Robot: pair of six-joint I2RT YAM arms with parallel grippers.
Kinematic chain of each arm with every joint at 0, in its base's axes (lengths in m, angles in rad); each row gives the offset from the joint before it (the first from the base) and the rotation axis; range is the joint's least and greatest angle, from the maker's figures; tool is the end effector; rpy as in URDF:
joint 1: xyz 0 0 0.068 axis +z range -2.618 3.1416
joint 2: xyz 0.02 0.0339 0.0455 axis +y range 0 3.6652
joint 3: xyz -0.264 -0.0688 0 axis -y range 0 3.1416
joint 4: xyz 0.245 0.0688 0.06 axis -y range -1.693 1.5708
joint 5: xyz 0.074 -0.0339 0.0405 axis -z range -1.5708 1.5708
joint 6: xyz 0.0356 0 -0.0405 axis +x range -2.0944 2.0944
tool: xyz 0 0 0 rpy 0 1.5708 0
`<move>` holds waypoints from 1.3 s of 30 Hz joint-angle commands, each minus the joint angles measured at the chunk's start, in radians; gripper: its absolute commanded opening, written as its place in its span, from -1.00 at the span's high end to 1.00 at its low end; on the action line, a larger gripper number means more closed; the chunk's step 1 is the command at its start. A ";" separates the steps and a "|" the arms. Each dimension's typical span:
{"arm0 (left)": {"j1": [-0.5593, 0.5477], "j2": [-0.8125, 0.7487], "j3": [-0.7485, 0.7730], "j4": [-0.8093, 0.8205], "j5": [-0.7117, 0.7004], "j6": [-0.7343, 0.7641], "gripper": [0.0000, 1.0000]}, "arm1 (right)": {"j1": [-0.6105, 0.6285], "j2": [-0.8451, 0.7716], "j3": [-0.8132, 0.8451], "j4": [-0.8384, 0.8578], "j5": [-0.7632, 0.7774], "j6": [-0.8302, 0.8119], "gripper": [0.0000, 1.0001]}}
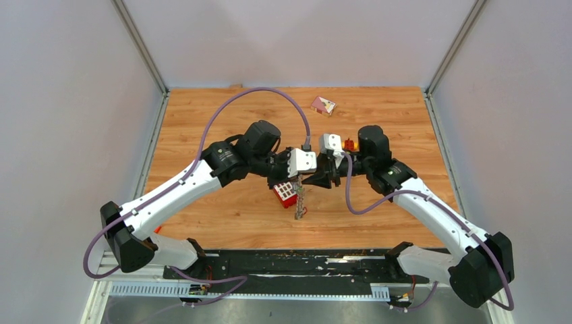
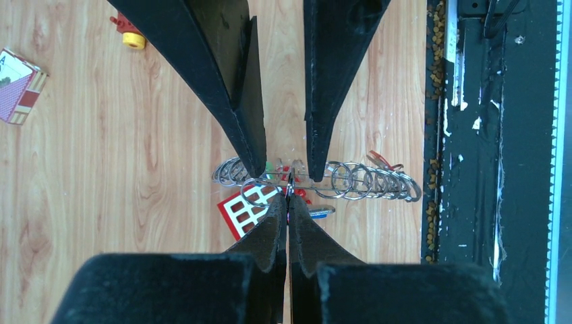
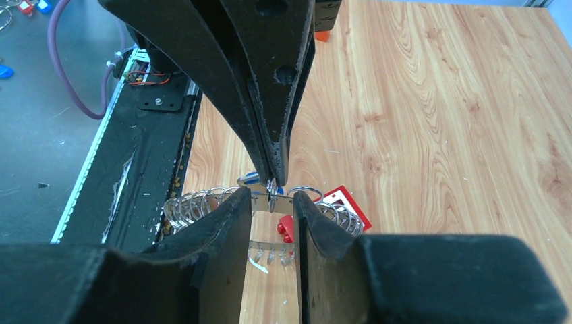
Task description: Put the keys on the keyring
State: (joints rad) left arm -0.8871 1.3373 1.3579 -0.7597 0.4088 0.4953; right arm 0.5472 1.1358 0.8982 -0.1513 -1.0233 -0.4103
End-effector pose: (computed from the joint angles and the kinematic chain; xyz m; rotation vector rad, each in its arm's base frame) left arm 0.1668 -0.2271 0.3635 1.6412 1.6508 -0.6706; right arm 0.1948 0.1543 0.3185 -1.4190 1.2744 1.0818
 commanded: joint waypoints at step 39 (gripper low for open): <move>0.114 -0.166 -0.164 0.235 0.222 0.035 0.07 | -0.018 -0.057 0.059 0.044 -0.053 0.042 1.00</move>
State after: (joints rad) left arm -0.7712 1.1828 1.2068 -0.5930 0.5606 0.5102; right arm 0.5335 1.1076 0.9066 -0.1368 -1.0264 -0.3679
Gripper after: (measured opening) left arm 0.468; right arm 0.011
